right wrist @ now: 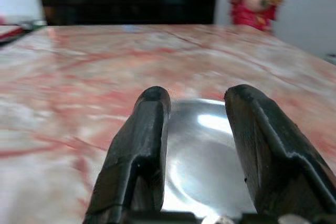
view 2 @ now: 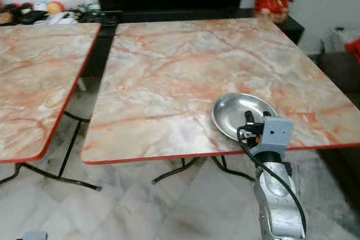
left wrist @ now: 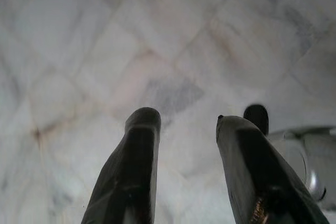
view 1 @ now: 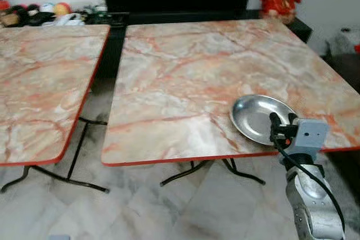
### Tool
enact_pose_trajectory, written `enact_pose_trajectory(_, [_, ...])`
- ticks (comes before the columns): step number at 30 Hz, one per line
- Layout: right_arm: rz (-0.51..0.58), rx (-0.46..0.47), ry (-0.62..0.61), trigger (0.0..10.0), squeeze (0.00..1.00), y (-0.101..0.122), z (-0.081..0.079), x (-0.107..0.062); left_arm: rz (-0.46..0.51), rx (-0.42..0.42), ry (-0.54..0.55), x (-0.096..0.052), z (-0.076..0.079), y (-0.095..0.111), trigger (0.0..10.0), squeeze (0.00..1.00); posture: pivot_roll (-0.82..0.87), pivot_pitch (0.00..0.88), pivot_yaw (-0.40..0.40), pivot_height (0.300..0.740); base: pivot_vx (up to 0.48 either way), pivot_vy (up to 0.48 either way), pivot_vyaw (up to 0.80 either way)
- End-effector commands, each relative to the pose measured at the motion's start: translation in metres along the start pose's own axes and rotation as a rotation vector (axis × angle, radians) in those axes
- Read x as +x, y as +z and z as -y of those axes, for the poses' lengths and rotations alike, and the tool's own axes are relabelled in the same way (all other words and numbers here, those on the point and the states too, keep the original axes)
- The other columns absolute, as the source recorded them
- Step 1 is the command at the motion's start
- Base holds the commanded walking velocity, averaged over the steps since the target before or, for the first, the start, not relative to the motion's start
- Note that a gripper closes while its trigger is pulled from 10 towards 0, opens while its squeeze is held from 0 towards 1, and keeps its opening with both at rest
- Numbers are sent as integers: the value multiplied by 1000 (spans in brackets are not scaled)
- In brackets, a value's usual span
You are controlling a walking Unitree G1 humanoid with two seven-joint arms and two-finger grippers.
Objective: Setting the table
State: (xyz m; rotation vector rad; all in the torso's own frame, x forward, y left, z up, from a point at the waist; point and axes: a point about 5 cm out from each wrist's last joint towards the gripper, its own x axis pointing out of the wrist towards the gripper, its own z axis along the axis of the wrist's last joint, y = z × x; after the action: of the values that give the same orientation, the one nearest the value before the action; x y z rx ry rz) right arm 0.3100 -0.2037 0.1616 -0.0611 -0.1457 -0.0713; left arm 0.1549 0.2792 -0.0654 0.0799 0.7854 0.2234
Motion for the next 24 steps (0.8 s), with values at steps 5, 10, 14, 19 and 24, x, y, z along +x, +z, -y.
enact_pose_trajectory(5, [-4, 0, 35, 10000, 0, -1, -6, 4, -25, -15, 10, -3, 1, -10, 10000, 0, 32, 80, -16, 740, 0, 0, 800])
enact_pose_trajectory(10, [-2, 4, 43, 10000, 0, -1, -8, 5, -22, -12, 7, -3, 3, -9, 10000, 0, 33, 71, -15, 740, 0, 0, 800])
enact_pose_trajectory(14, [-8, 6, 42, 10000, 0, -4, -9, 4, -23, -10, 8, -3, 2, -9, 10000, 0, 34, 67, -12, 740, 0, 0, 800])
enact_pose_trajectory(19, [-17, 20, 34, 10000, 0, -7, -10, 3, -25, -5, 4, -3, 3, -9, 10000, 0, 30, 59, -12, 740, 0, 0, 123])
enact_pose_trajectory(24, [-23, 27, 21, 10000, 0, -8, -7, 2, -27, 5, -11, -2, 8, -8, 10000, 0, 32, 56, -18, 740, 0, 0, 0])
